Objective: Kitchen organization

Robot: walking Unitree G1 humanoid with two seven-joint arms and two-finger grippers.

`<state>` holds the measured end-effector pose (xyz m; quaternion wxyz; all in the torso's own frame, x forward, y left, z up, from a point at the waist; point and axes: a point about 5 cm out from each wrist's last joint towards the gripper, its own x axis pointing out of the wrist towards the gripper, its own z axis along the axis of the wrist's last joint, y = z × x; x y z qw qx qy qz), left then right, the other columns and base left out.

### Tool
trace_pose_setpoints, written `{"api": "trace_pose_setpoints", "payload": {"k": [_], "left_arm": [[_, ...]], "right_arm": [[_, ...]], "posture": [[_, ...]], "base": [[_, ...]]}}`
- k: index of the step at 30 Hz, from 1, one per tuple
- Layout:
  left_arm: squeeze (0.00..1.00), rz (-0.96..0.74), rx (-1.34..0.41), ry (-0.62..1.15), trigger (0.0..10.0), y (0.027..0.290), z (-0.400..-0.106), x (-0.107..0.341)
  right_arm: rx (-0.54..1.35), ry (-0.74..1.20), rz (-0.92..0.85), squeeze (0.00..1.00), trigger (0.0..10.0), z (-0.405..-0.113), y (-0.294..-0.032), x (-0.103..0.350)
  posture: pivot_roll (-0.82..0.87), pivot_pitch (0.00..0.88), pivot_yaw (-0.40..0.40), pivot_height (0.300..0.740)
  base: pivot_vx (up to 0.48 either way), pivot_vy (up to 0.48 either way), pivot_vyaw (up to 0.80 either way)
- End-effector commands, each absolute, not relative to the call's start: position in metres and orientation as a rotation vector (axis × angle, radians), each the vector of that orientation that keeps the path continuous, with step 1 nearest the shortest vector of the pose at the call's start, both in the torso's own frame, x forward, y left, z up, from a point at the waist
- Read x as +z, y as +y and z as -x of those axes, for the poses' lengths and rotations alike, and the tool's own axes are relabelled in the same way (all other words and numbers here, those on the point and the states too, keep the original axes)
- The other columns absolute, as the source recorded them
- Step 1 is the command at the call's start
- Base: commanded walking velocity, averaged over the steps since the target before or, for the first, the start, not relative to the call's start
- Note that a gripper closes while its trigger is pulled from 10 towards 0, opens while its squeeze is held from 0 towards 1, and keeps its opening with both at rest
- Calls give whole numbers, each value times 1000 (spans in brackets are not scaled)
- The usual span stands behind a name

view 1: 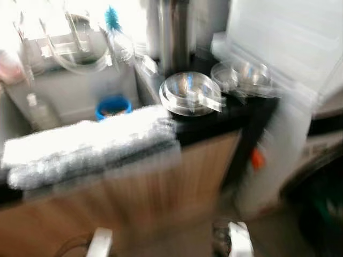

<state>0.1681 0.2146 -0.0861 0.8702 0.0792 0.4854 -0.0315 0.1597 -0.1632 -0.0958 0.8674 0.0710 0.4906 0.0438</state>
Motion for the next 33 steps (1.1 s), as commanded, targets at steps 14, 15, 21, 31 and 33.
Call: {"api": "trace_pose_setpoints", "payload": {"k": [14,15,21,31,33], "left_arm": [[0,-149,-52,1027,10000,216,-166,-87],[0,-147,-52,1028,10000,216,-166,-87],[0,-143,-57,1028,10000,216,-166,-87],[0,-132,-64,1024,10000,214,-163,-88],[0,-132,-66,1024,10000,213,-164,-88]], "right_arm": [[93,1014,-139,0,10000,-162,-166,-94],[90,1017,-136,0,10000,-162,-167,-95],[53,1008,-160,0,10000,-161,-170,-95],[54,1008,-153,0,10000,-161,-172,-94],[54,1007,-153,0,10000,-162,-173,-94]], "posture": [[-22,0,-49,740],[-22,0,-50,740],[-24,0,-50,740],[-20,0,-59,740],[-22,0,-64,740]], "base": [[0,0,800],[0,0,800],[0,0,371],[0,0,0],[0,0,0]]}}
